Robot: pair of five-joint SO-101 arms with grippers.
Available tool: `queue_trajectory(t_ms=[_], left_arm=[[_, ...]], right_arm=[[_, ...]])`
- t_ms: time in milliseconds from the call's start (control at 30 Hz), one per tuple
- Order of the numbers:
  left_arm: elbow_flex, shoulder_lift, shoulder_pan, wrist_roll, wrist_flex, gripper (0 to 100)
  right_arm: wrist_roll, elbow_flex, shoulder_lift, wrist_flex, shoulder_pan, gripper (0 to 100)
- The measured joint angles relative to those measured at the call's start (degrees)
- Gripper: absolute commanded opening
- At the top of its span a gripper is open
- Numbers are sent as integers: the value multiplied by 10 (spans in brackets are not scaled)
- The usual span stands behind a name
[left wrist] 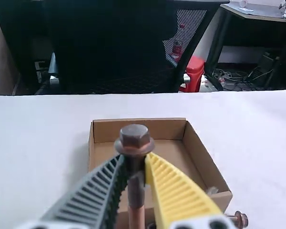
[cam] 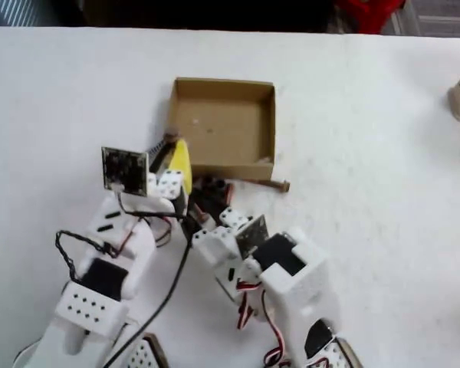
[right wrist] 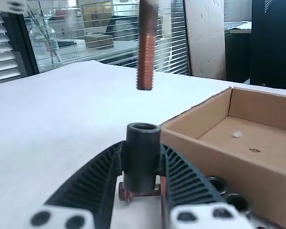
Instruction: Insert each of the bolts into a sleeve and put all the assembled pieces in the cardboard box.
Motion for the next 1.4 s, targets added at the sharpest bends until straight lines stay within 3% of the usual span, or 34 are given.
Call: queue_trajectory(t_ms=[333, 700, 967, 1233, 1400], left_arm=[[8, 48, 1, 90, 0, 22], [7, 49, 1, 94, 4, 22], [-30, 49, 0, 94, 89, 22], [-55, 51, 2, 94, 96, 22], [-69, 51, 41, 95, 96, 22]], right_arm=[[0, 0, 0, 0, -1, 16], [0, 0, 1, 0, -1, 16], [0, 0, 0, 0, 0, 16], [0, 0, 0, 0, 1, 16], [0, 0, 0, 0, 0, 16]])
